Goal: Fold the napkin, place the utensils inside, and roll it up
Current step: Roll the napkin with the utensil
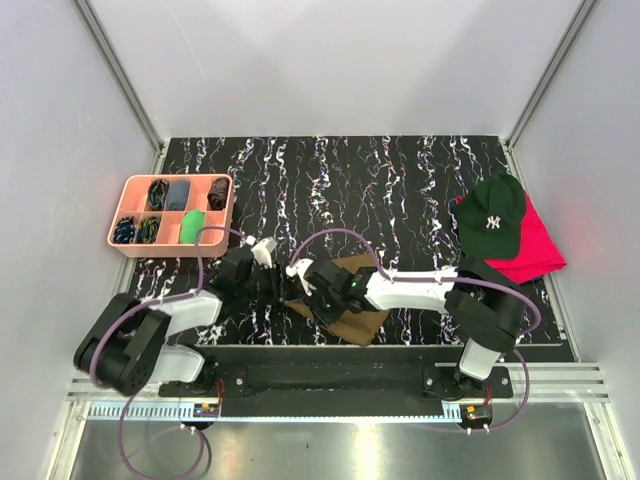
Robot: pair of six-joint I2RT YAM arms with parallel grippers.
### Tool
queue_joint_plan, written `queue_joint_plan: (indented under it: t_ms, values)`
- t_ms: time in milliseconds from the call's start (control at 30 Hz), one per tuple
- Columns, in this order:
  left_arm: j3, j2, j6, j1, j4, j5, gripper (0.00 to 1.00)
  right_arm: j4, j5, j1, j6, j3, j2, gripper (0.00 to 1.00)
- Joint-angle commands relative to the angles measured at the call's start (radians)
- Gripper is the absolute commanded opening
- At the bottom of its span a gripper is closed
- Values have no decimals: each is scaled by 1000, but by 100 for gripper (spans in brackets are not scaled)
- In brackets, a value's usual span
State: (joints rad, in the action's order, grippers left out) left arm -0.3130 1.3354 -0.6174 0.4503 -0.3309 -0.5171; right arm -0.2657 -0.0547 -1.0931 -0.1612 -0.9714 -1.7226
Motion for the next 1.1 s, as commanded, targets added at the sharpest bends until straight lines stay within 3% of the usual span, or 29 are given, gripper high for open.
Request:
queue_joint_plan:
  t_ms: [0,100,333,633,1067]
  values:
    - [-5,-140,-12,-9,79,69,52,-26,-237,9,-3,33,-89,22]
    - [-9,-231,10,-12,151,129,57,-9,-276,24,2,42,-86,21]
    - [46,-367,42,-21,225,192,54,71,-375,84,-14,91,-66,20]
    - [163,-436,30,-21,27,69,58,149,-539,179,-24,137,-97,20]
    - [229,-378,24,-21,-138,74,56,203,-692,315,-77,125,-216,20]
